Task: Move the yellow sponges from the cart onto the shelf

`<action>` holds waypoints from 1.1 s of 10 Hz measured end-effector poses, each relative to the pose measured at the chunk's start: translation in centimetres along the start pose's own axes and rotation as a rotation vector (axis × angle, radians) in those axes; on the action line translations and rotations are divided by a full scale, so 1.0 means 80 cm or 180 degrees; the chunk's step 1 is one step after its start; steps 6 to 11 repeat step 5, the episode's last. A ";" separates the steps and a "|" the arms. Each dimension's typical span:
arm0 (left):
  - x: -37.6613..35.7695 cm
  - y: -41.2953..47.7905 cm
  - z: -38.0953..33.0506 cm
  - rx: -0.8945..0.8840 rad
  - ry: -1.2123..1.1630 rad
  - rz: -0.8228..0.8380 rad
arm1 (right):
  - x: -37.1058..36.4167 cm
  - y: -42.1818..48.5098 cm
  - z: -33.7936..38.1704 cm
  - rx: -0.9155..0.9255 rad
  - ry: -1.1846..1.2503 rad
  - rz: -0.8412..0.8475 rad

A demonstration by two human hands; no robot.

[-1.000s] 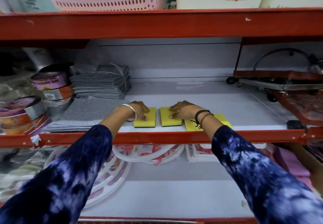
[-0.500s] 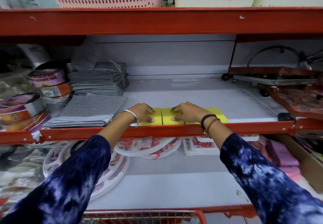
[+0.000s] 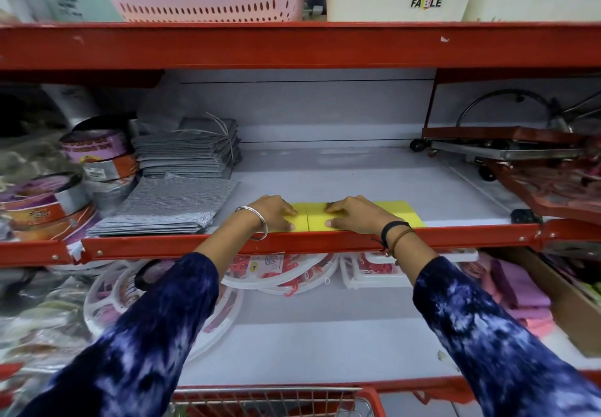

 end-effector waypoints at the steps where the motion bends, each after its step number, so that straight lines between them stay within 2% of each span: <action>1: 0.000 -0.001 -0.003 0.0001 0.0039 0.0018 | -0.002 -0.004 -0.001 -0.0021 0.0095 -0.0007; 5: -0.005 -0.010 -0.007 0.0199 -0.0289 -0.0228 | -0.001 -0.020 0.012 -0.0171 0.0100 -0.0045; 11: -0.005 -0.010 -0.007 0.0199 -0.0289 -0.0228 | -0.001 -0.020 0.012 -0.0171 0.0100 -0.0045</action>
Point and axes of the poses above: each hand's wrist, its own y-axis towards the middle knuckle, its own x-axis out of the back of the hand, z = x × y, the point moved 5 cm from there along y, towards the middle knuckle, and after that the axes turned 12 degrees about -y, right-handed, at the moved point
